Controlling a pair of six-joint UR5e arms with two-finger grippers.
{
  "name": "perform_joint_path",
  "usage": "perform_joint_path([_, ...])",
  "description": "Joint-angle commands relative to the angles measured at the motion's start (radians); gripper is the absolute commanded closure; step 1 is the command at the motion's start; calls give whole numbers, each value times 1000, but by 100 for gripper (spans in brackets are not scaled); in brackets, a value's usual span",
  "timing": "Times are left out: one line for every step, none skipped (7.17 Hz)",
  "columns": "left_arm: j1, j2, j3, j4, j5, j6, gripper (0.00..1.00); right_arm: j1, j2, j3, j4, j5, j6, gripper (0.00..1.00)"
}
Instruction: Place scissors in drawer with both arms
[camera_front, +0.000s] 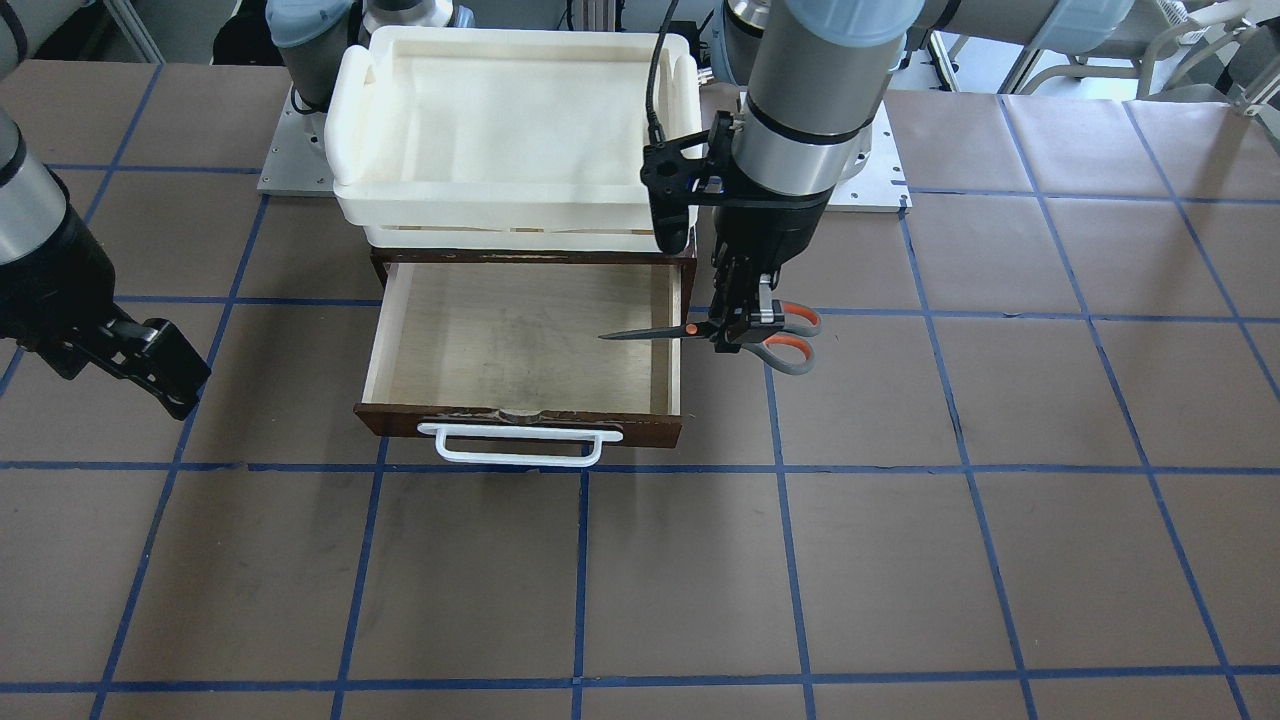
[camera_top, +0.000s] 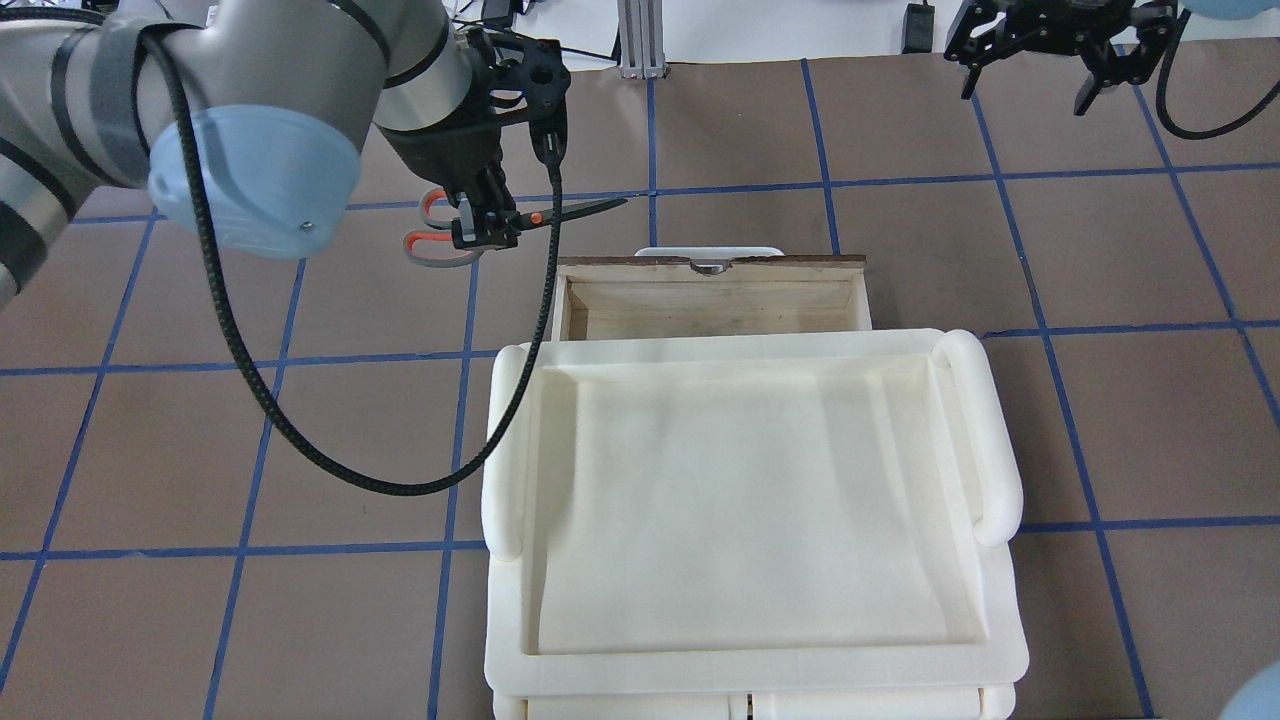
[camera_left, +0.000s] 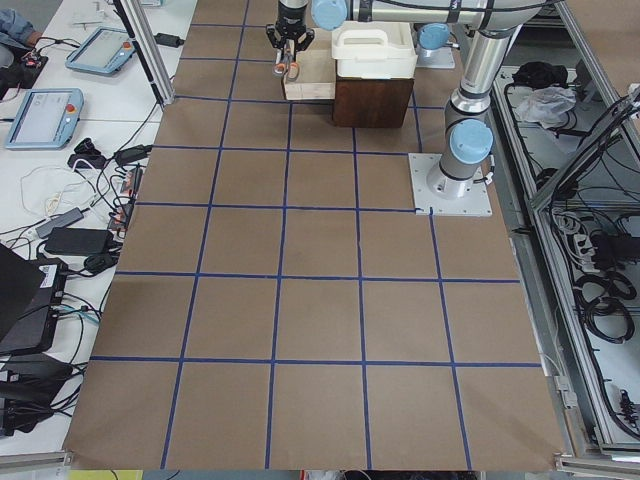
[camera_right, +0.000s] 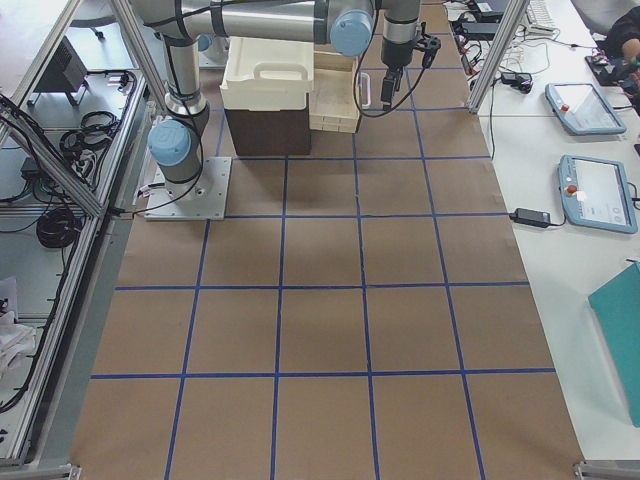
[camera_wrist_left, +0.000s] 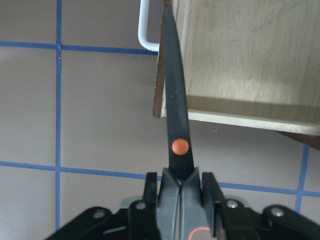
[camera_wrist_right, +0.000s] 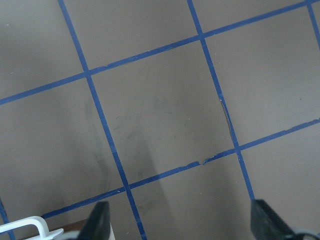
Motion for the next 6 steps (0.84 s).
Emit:
perform_joint_path([-86,-54,4,38,43,-48,100,0,-7,6,-28,5,-52,0])
perform_joint_path([-114,-74,6,86,43,-100,100,0,-13,6,-25,11,-52,0])
perform_joint_path([-128,-85,13,91,43,-164,100,0,-43,9,-26,9,-89,0])
perform_joint_path([-131,-94,26,86,42,-168,100,1,-51,15,-26,12,-172,0])
perform_joint_path([-151,-108,27,83,43,-168,100,3,-66,20,-20,50,-217,0])
perform_joint_path([-180,-120,29,83,43,-166,100,0,-73,20,-17,43,-215,0])
